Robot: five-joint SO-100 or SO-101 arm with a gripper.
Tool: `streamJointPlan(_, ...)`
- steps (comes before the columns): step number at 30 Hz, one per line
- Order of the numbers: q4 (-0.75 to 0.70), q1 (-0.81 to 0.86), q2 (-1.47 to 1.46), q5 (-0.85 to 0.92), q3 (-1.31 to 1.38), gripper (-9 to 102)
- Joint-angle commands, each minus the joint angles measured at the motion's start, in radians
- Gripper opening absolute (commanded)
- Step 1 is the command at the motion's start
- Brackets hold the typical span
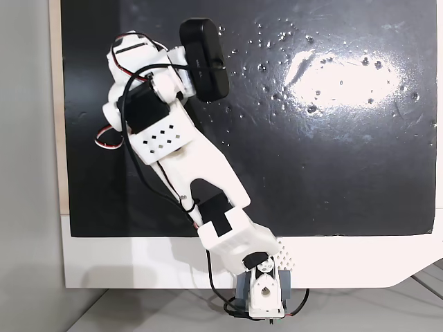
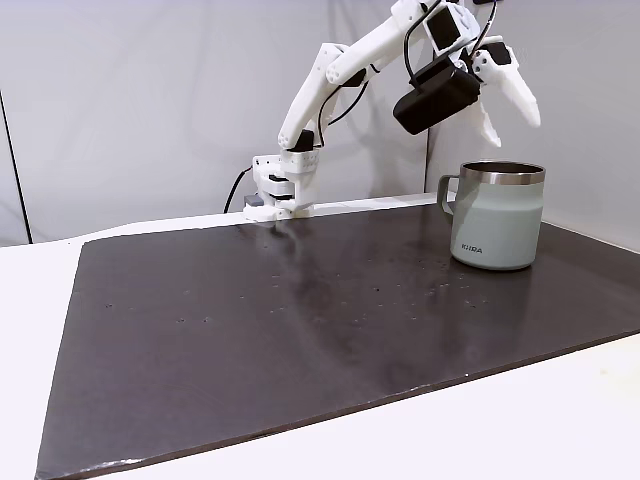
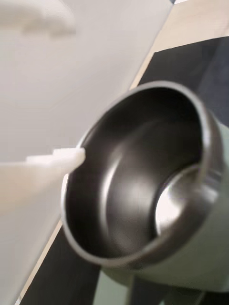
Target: Grasp a pengrip and put it in the cup.
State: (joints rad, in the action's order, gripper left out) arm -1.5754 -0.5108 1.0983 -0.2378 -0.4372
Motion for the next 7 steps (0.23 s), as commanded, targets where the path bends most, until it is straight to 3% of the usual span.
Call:
streamJointPlan(1,-0.002,0.002,0.021,0.009,0.060,28)
streamJointPlan(7,-0.006,0.002,0.026,0.009,0.058,27)
